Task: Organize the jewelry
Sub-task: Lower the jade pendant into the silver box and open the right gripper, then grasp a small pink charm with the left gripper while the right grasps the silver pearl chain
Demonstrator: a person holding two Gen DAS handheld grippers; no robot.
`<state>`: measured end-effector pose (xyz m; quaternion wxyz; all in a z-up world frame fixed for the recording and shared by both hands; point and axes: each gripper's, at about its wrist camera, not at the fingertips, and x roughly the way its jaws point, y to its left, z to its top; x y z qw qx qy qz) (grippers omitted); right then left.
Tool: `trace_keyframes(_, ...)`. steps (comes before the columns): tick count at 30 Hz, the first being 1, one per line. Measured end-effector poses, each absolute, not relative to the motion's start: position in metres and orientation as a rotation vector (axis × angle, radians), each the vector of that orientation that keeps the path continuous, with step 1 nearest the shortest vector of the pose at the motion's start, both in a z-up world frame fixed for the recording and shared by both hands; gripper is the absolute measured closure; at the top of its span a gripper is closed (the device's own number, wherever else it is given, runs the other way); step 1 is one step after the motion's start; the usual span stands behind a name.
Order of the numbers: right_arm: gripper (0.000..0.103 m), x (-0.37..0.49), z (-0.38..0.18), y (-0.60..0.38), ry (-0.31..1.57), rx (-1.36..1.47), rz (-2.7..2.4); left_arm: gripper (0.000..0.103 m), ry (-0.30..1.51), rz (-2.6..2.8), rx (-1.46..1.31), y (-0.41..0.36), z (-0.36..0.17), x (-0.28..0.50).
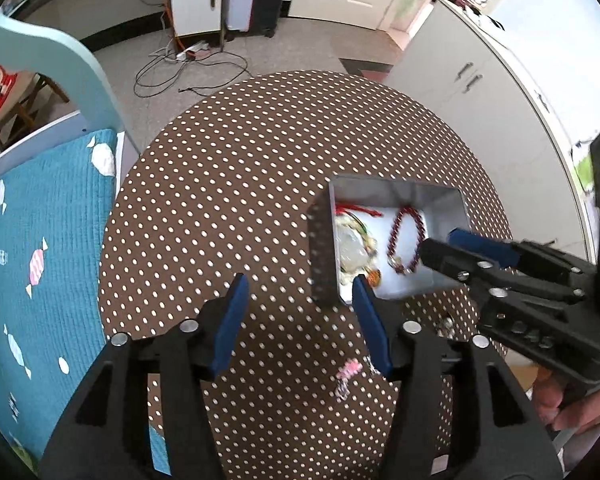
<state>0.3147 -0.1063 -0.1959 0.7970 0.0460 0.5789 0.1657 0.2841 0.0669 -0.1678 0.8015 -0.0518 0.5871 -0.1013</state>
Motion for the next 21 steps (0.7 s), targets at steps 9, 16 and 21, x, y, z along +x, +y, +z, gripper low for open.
trace_keyframes(9, 0.036, 0.268, -0.190, -0.152, 1.197, 0.145, 0.284, 0.048, 1.339, -0.291, -0.043, 0.040, -0.191, 0.239)
trace_keyframes(16, 0.036, 0.243, -0.221, -0.163, 1.302, 0.176, 0.259, 0.051, 1.454, -0.282, -0.056, 0.029, -0.234, 0.216)
trace_keyframes(21, 0.036, 0.229, -0.236, -0.155, 1.356, 0.145, 0.289, 0.066, 1.479, -0.278, -0.039, 0.018, -0.256, 0.210)
